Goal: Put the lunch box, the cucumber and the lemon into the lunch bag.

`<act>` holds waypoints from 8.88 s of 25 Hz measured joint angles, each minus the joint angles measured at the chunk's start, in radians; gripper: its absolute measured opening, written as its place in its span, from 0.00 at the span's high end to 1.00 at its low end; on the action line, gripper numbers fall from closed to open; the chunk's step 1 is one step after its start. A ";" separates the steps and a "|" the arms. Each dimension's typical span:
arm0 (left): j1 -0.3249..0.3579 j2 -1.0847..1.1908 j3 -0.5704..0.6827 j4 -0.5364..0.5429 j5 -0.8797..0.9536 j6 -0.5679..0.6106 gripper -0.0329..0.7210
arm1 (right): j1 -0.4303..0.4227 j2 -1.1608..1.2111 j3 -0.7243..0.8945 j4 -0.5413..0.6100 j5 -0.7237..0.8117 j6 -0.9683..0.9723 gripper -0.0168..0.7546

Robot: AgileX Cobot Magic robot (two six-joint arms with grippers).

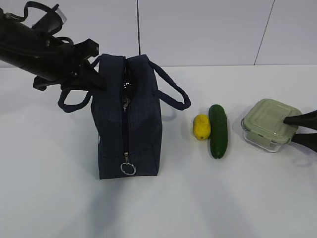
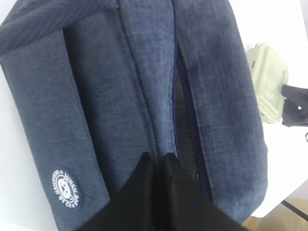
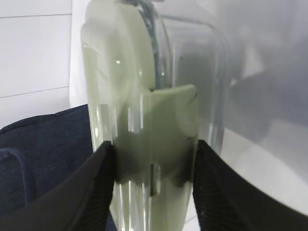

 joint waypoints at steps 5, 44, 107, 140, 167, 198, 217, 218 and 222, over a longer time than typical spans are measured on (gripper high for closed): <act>0.000 0.000 0.000 0.000 0.000 0.000 0.96 | 0.000 -0.026 0.000 -0.015 -0.004 0.033 0.50; -0.008 0.001 -0.086 0.049 0.090 0.002 0.96 | 0.093 -0.220 -0.037 -0.044 -0.002 0.208 0.50; -0.055 0.001 -0.086 0.041 0.091 0.002 0.96 | 0.601 -0.265 -0.371 -0.205 0.051 0.578 0.50; -0.057 0.001 -0.086 -0.001 0.101 0.002 0.96 | 0.722 -0.124 -0.379 -0.260 -0.013 0.540 0.50; -0.057 0.001 -0.086 -0.024 0.117 0.002 0.96 | 0.858 -0.005 -0.381 -0.049 -0.153 0.369 0.50; -0.057 0.004 -0.086 -0.073 0.136 0.010 0.96 | 0.860 0.002 -0.384 0.078 -0.075 0.162 0.36; -0.057 0.004 -0.086 -0.069 0.138 0.029 0.96 | 0.860 0.002 -0.384 0.059 0.021 0.158 0.36; -0.057 0.004 -0.086 -0.067 0.138 0.029 0.96 | 0.860 0.002 -0.384 0.059 0.021 0.158 0.36; -0.057 0.004 -0.086 -0.058 0.138 0.029 0.96 | 0.860 0.002 -0.384 0.059 0.021 0.158 0.36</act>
